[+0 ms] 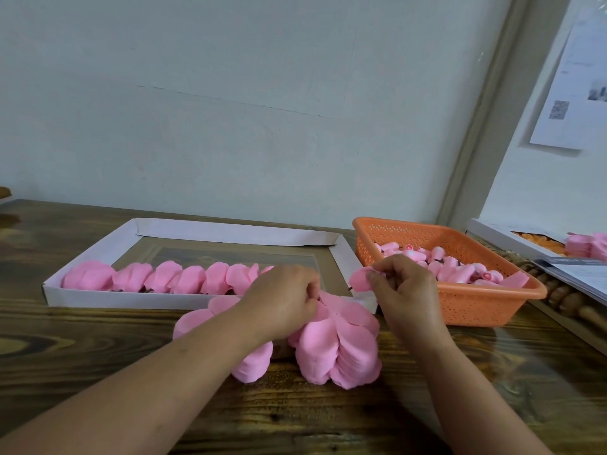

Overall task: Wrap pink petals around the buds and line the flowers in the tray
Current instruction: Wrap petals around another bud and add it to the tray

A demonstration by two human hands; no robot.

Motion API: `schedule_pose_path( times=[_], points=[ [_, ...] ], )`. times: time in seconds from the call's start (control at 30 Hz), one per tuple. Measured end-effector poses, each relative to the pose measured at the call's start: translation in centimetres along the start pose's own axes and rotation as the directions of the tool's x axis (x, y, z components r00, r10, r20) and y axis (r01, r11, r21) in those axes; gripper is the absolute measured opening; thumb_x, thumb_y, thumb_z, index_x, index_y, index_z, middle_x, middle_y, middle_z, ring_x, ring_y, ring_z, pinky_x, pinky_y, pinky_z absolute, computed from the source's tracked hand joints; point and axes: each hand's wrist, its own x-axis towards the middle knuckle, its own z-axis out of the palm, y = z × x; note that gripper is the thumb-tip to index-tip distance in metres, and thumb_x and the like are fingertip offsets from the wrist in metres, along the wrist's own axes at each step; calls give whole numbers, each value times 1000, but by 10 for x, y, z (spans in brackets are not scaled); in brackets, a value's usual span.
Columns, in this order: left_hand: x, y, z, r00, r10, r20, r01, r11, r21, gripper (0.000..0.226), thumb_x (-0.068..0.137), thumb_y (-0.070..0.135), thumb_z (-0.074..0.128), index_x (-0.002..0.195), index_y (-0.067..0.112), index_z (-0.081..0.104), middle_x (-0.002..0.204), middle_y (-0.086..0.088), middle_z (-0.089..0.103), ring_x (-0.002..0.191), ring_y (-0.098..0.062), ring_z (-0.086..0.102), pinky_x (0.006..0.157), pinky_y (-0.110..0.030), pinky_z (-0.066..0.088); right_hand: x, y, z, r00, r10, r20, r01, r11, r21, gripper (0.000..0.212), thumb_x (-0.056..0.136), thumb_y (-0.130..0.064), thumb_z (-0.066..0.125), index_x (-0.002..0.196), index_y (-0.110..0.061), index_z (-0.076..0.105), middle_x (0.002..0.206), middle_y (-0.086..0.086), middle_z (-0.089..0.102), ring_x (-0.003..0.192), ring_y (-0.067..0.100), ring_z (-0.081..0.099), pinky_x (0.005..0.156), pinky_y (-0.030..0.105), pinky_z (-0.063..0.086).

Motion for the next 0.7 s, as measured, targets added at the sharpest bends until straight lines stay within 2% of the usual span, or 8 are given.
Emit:
schedule_pose_path(
  times=[0.13, 0.27, 0.33, 0.43, 0.57, 0.7],
  points=[
    [2, 0, -5, 992, -64, 107, 79, 987, -141, 6, 81, 12, 63, 85, 17, 63, 74, 10, 58, 73, -12, 53, 66, -24, 43, 0, -1, 0, 1000, -2, -2, 2, 1000, -12, 30, 84, -4, 64, 71, -31, 58, 59, -5, 56, 49, -1, 48, 44, 12, 36],
    [2, -2, -3, 965, -184, 186, 226, 946, -234, 19, 79, 24, 75, 90, 12, 67, 84, -2, 69, 73, -13, 59, 66, -24, 46, 0, -1, -1, 1000, 5, 1, -5, 1000, -22, 30, 85, -5, 65, 72, -31, 58, 62, -4, 58, 51, -2, 49, 45, 12, 37],
    [2, -3, -4, 944, -257, 208, 306, 917, -255, 20, 77, 27, 78, 80, 12, 66, 78, -2, 65, 69, -15, 56, 63, -25, 44, 0, -2, -1, 1000, 3, 0, -3, 1000, -19, 31, 84, -5, 65, 71, -31, 58, 61, -4, 57, 51, -1, 49, 45, 12, 37],
    [2, 0, -5, 914, -319, 249, 382, 885, -266, 28, 77, 25, 78, 62, 15, 57, 62, 1, 48, 59, -14, 43, 55, -23, 33, -1, -3, -1, 1000, -1, -8, 0, 1000, -8, 33, 84, -3, 65, 69, -31, 57, 59, -1, 56, 49, 1, 46, 44, 13, 36],
    [0, 3, -5, 897, -322, 303, 415, 849, -326, 29, 80, 19, 76, 61, 15, 54, 61, -1, 46, 59, -15, 40, 56, -23, 32, -2, -3, 0, 1000, -2, -9, 2, 1000, -7, 34, 84, -3, 64, 69, -32, 57, 59, -2, 56, 47, 2, 46, 44, 13, 36],
    [0, 8, -7, 914, -328, 239, 403, 807, -432, 20, 84, 13, 65, 68, 15, 54, 68, -2, 51, 61, -15, 44, 57, -22, 34, -1, -2, 0, 1000, 2, -9, -2, 1000, -11, 31, 84, -4, 65, 70, -31, 58, 62, 0, 59, 48, 3, 46, 44, 12, 36]
  ],
)
